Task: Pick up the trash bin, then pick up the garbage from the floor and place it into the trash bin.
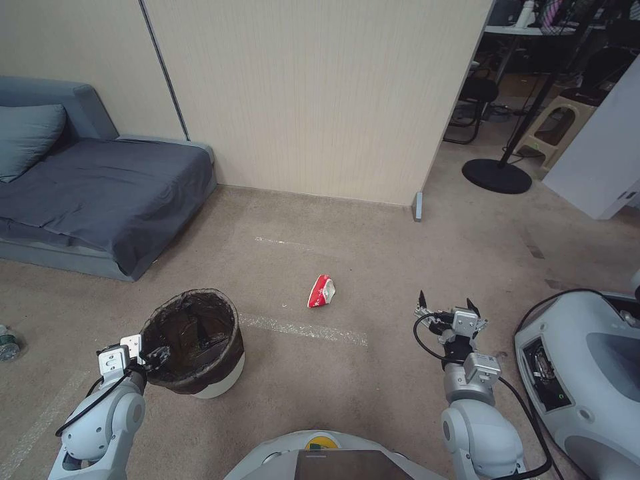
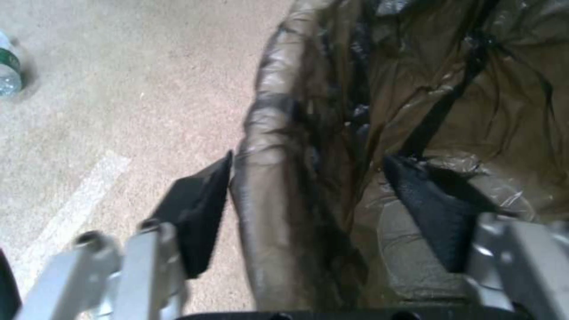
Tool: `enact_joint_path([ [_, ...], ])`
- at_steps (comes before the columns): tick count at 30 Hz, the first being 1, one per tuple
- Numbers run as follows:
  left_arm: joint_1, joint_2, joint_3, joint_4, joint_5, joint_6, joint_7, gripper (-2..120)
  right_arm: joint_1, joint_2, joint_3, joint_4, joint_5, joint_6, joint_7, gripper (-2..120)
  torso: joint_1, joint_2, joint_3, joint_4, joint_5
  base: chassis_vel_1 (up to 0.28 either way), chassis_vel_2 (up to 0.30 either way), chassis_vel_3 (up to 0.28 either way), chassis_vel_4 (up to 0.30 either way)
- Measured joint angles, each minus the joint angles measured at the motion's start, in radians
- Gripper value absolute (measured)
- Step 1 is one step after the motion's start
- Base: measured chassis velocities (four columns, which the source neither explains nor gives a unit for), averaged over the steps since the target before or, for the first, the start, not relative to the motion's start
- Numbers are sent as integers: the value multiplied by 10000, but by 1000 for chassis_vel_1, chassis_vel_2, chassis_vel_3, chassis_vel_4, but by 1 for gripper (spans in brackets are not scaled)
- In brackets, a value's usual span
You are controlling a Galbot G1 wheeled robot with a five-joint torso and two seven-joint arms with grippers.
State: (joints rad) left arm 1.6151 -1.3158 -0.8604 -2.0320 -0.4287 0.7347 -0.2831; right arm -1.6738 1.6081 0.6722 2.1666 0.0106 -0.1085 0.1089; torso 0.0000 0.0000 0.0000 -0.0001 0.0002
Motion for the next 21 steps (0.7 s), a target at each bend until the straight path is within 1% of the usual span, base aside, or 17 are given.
enact_joint_path([
  [2,-5,0,6,29,0,0,9,56,-11,0,0,0,-2,23,0,100,0,0,0,0,0,0,0,0,0],
  [4,-25,-5,16,60,1,-1,18,45,-15,0,4,0,-3,56,0,100,0,0,0,1,1,0,0,0,0],
  [5,-25,-5,16,60,1,-1,18,45,-15,0,4,0,-3,56,0,100,0,0,0,1,1,0,0,0,0],
  [8,-77,-27,42,77,1,-16,24,30,0,0,13,0,-3,88,-3,100,0,0,0,1,3,0,0,0,0],
  [9,-77,-27,42,77,1,-16,24,30,0,0,13,0,-3,88,-3,100,0,0,0,1,3,0,0,0,0],
  [11,-118,-35,79,30,-8,-15,39,21,22,0,18,0,5,92,-6,100,0,0,-1,1,1,0,0,0,0],
  [12,-118,-35,79,30,-8,-15,39,21,22,0,18,0,5,92,-6,100,0,0,-1,1,1,0,0,0,0],
  [14,-173,-36,99,16,-8,-6,46,15,53,0,19,-8,8,103,-10,100,0,1,-1,3,3,0,0,0,0],
  [21,-219,-47,136,28,55,-2,27,15,63,0,32,-32,28,169,-22,100,0,1,-1,3,1,0,0,0,0],
])
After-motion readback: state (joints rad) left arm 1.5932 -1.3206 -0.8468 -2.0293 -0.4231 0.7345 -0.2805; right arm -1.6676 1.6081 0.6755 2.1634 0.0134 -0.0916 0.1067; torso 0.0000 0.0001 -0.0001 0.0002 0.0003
